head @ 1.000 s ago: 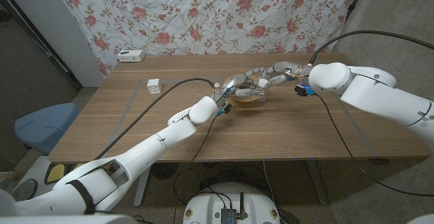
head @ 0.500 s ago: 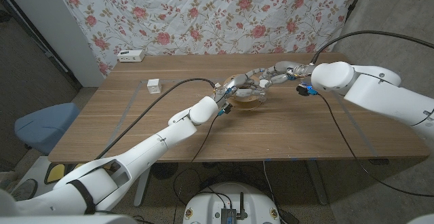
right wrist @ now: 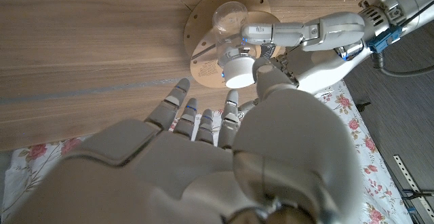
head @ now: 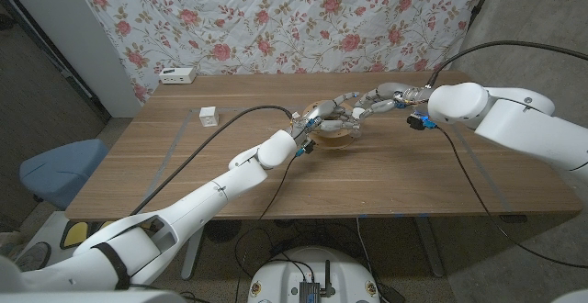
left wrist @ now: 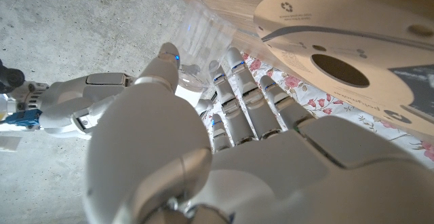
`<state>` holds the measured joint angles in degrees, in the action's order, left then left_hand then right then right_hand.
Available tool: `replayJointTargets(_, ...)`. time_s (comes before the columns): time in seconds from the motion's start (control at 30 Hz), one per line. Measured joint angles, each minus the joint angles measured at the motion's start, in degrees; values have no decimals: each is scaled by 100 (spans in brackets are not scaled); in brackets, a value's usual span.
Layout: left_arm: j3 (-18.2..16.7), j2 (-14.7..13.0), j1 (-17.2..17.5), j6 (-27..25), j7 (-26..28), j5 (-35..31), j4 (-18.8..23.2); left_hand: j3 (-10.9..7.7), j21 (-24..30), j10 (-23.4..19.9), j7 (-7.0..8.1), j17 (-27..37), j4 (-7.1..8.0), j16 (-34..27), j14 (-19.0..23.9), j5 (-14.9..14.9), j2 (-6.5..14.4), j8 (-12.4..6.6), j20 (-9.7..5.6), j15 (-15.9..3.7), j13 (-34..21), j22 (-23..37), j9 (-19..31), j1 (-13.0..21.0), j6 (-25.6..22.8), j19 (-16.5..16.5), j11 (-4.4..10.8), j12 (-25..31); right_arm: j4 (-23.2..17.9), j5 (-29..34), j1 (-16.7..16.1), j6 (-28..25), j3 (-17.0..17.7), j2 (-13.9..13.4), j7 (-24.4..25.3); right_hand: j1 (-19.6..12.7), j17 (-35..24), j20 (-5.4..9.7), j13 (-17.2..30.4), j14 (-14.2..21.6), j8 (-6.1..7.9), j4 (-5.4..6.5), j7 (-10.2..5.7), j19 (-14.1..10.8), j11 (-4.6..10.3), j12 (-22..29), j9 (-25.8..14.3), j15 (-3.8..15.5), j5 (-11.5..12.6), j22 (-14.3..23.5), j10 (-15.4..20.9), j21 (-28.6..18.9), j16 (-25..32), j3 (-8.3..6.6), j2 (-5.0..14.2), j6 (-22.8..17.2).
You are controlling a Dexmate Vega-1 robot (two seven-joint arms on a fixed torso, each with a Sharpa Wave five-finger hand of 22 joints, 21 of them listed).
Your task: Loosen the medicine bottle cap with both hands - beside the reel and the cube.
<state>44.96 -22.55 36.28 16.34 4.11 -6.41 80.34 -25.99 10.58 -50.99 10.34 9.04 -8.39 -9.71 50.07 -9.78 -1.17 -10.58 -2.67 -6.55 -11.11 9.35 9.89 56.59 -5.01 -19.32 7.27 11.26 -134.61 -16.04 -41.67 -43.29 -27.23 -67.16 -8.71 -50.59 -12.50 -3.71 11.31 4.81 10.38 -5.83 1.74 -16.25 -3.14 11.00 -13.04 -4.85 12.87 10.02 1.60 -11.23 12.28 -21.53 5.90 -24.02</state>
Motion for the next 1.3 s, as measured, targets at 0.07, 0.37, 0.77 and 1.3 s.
replayJointTargets(0.07, 1, 5, 0, 0, 22, -17, 0, 0, 0, 0, 0, 0, 0, 0, 0, 0, 0, 0, 0, 0, 0, 0, 0, 0, 0, 0, 0, -5, -26, -17, -31, 9, 32, -42, 19, 169, 0, -16, 3, 8, 24, 63, 43, -16, -17, 0, 0, -9, -42, 0, -17, 0, 0, 93, -58, 43)
replayJointTargets(0.37, 14, 21, -22, 88, 180, -165, -50, 1, 0, 9, -21, 0, 0, 0, 0, -2, 0, 0, 0, 0, 6, 0, 0, 1, -21, 0, 9, -13, -105, 9, -184, 14, 125, -114, 243, 936, 27, -217, 3, 155, 85, 244, 50, -287, -180, 71, 26, -155, -229, 0, 150, -89, 26, 515, -350, 42)
replayJointTargets(0.77, 20, 37, -32, 289, 431, -398, -138, -13, 0, -13, 10, 0, -16, 0, 0, -1, 0, 0, 0, 0, 10, 0, 0, 1, -52, 0, -13, 3, -160, 179, -372, -24, 153, -33, 664, 1452, 56, -305, 9, 425, 171, 232, 124, -581, -261, 115, -6, -194, -250, -1, 397, -90, 71, 758, -522, -68)
replayJointTargets(1.3, 19, 74, -32, 465, 603, -546, -234, -12, 0, -12, -21, 0, -16, 0, 0, 0, -8, 0, 0, 0, 7, 0, 0, 41, -82, 0, -12, -6, -287, 607, -269, -361, -158, 137, 889, 1514, 106, -527, 31, 521, 235, 98, 403, -732, -385, 115, -59, -377, -257, -11, 413, -89, 67, 837, -681, -221)
